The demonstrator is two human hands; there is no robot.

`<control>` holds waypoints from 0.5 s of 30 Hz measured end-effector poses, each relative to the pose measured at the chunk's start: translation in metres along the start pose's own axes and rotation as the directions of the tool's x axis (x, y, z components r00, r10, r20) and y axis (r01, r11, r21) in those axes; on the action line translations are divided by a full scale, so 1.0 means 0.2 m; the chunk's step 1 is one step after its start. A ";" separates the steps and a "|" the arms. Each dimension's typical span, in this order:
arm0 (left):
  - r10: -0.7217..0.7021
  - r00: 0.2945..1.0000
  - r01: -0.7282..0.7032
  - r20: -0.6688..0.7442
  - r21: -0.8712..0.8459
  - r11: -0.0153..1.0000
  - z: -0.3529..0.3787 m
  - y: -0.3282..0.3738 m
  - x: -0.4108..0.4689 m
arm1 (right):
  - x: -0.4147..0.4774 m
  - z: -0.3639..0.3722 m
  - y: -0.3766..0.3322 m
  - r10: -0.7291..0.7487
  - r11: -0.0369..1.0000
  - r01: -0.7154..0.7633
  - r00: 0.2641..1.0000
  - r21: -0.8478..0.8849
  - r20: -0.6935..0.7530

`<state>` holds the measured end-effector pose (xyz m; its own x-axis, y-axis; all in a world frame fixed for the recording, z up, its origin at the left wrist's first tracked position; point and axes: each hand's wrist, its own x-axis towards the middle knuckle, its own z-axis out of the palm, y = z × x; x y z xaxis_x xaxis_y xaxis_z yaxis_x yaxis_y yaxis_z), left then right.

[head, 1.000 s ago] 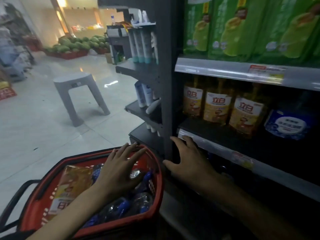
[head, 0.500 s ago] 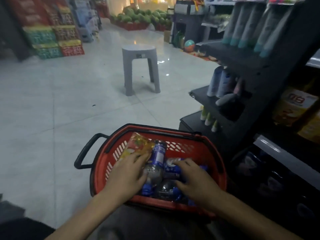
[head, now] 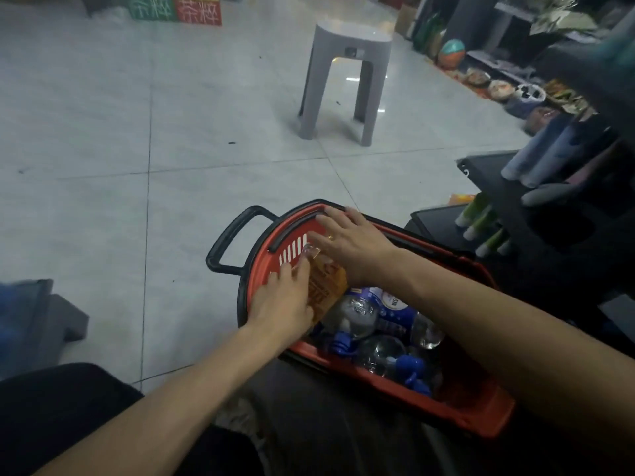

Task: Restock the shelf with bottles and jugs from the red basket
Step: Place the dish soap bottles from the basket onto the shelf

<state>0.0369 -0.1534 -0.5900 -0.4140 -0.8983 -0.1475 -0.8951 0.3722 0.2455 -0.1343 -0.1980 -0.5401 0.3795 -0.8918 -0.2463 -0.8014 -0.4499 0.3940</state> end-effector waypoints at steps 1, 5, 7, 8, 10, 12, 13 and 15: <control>-0.005 1.000 0.005 0.005 0.043 0.999 0.01 0.00 0.00 | 0.03 0.00 -0.02 -0.046 0.998 0.047 0.999 -0.043 0.026; -0.010 1.000 0.013 -0.015 0.185 0.983 0.02 0.02 0.00 | 0.11 -0.02 -0.06 -0.083 0.996 0.086 0.991 -0.021 0.104; -0.024 1.000 0.027 -0.019 0.157 0.987 0.03 0.02 0.01 | 0.13 -0.04 -0.07 -0.086 0.996 0.089 0.990 -0.026 0.115; -0.036 0.999 0.038 -0.024 0.127 0.991 0.04 0.02 0.01 | 0.13 -0.04 -0.06 -0.082 0.995 0.087 0.988 -0.037 0.128; -0.077 0.996 0.080 -0.044 0.063 0.995 0.06 0.03 0.00 | 0.15 -0.06 -0.06 -0.068 0.994 0.082 0.982 -0.069 0.178; -0.121 0.990 0.124 -0.070 0.029 0.992 0.08 0.05 -0.01 | 0.16 -0.08 -0.05 -0.067 0.991 0.089 0.977 -0.098 0.205; -0.132 0.988 0.135 -0.086 0.035 0.990 0.09 0.06 -0.01 | 0.15 -0.10 -0.06 -0.067 0.990 0.090 0.978 -0.106 0.199; -0.138 0.984 0.145 -0.112 0.058 0.988 0.06 0.07 -0.02 | 0.13 -0.11 -0.07 -0.067 0.990 0.089 0.980 -0.112 0.189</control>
<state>0.0232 -0.1413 -0.5975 -0.2657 -0.9614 -0.0719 -0.9537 0.2512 0.1656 -0.1031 -0.2150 -0.5320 0.3384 -0.8346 -0.4347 -0.7075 -0.5302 0.4672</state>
